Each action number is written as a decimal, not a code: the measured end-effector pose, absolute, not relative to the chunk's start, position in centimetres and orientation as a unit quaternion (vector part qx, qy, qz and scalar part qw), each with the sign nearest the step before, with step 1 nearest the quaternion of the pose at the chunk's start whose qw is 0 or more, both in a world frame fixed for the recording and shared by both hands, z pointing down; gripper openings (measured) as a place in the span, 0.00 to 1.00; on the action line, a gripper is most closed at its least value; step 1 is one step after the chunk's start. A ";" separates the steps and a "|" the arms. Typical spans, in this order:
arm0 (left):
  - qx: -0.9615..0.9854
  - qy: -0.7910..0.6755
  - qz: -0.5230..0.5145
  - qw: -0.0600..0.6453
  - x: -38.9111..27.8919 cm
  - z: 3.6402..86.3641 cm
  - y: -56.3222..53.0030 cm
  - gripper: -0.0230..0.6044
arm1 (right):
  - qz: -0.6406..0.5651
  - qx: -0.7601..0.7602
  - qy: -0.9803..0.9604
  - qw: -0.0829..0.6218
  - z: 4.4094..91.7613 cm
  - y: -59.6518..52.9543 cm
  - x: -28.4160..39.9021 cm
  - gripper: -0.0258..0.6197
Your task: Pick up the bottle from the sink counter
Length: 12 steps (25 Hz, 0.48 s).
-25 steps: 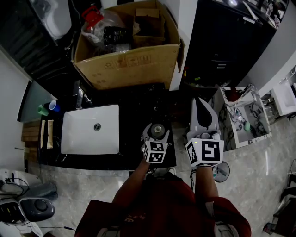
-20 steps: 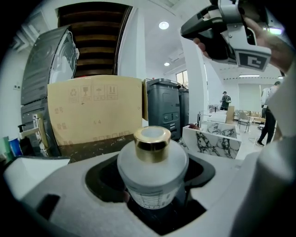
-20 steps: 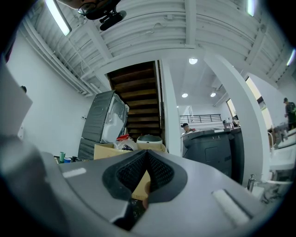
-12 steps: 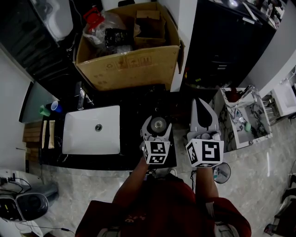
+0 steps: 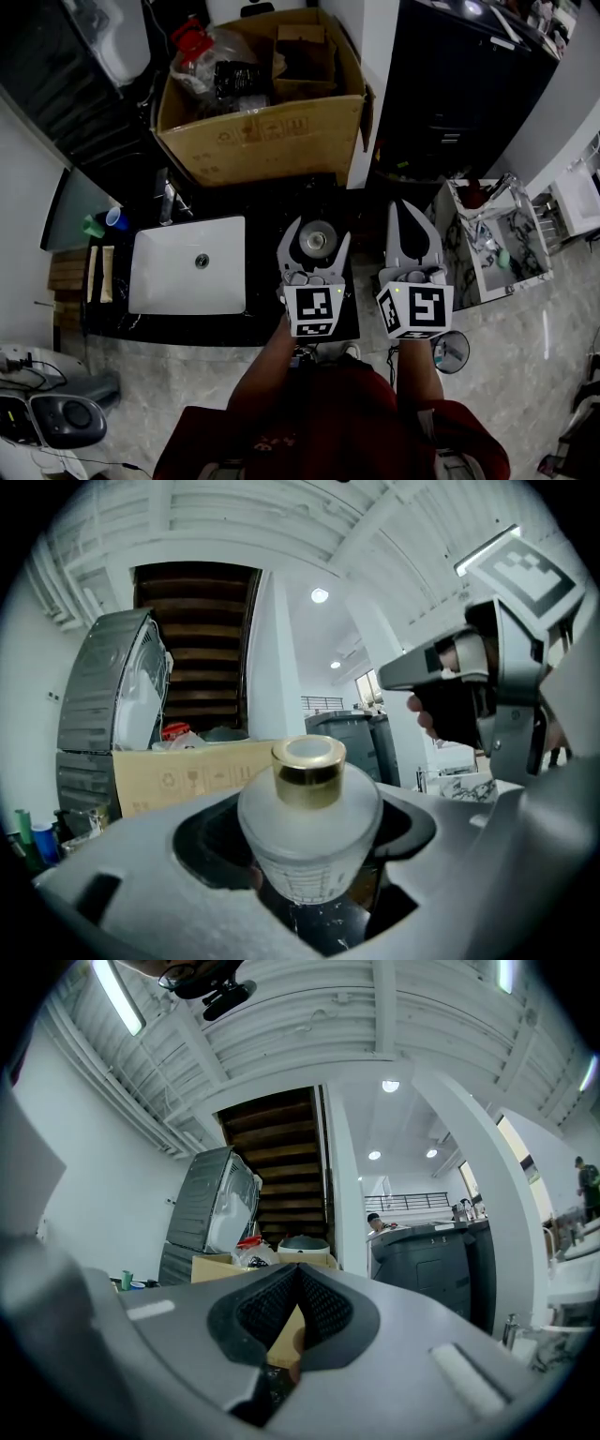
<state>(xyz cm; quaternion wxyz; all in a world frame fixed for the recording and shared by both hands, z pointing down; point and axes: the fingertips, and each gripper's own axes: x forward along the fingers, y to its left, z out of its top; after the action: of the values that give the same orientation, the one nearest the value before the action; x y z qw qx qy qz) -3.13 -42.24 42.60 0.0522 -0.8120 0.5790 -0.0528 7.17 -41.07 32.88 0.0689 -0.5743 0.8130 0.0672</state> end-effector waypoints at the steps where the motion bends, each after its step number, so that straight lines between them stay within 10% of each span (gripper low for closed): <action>1: -0.811 0.581 -0.047 0.057 -3.3 41.9 -42.2 0.57 | 0.068 -0.574 0.813 0.069 32.8 -41.1 7.1 0.04; 12: -0.798 0.591 -0.011 0.114 -4.2 36.1 -41.4 0.57 | 0.072 -0.572 0.814 0.068 32.6 -41.1 7.0 0.04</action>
<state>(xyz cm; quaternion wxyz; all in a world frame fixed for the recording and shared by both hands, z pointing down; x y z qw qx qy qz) -4.24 -41.42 36.11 0.1142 -0.7983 0.5913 -0.0107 6.95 -41.09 32.62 0.0679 -0.5723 0.8141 0.0717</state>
